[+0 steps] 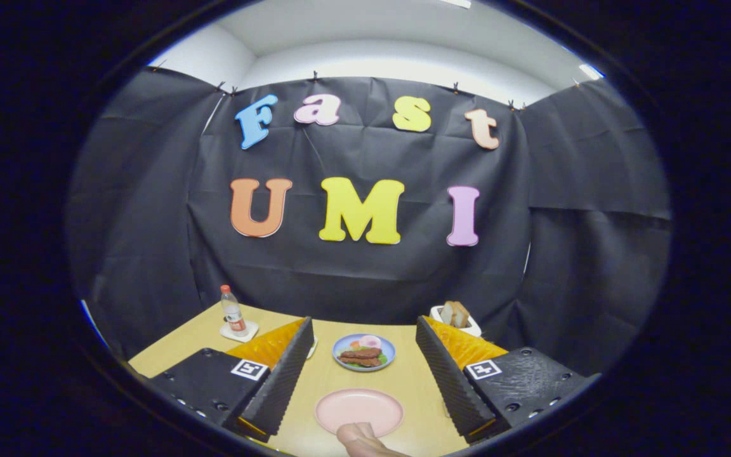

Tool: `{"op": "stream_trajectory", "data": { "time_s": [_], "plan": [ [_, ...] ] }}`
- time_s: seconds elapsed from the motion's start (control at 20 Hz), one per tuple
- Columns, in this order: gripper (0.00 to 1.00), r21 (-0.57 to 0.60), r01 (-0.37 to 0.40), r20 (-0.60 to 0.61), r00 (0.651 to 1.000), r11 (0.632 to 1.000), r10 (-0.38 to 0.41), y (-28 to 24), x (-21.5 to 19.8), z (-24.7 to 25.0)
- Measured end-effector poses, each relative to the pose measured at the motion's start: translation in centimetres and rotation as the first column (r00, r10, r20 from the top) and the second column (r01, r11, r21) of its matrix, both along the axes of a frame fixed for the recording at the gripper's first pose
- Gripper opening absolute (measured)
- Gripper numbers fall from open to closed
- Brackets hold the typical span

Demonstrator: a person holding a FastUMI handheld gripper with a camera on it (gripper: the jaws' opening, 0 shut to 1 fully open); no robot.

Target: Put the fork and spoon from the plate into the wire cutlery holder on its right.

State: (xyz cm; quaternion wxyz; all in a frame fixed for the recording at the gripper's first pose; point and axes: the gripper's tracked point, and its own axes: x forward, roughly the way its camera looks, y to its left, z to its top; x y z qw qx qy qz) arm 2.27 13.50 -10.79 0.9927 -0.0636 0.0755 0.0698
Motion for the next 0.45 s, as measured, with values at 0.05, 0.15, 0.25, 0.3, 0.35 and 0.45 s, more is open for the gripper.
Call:
{"op": "stream_trajectory", "data": {
  "time_s": [0.05, 0.15, 0.25, 0.3, 0.35, 0.45],
  "plan": [
    [0.97, -0.015, 0.009, 0.042, 0.999, 1.0, -0.008, 0.0, -0.5, 1.0],
    [0.97, -0.026, 0.017, 0.105, 0.994, 1.0, -0.014, 0.6, -1.8, 2.7],
    [0.97, -0.029, 0.0, 0.126, 0.992, 1.0, 0.004, 1.0, -2.4, 3.4],
    [0.96, -0.033, -0.004, 0.127, 0.992, 0.999, 0.008, 1.2, -2.7, 3.3],
    [0.96, -0.022, -0.019, 0.125, 0.992, 1.0, 0.021, 1.5, -3.1, 3.2],
    [0.95, 0.003, -0.019, 0.108, 0.994, 1.0, 0.019, 1.6, -3.1, 3.0]
  ]
}}
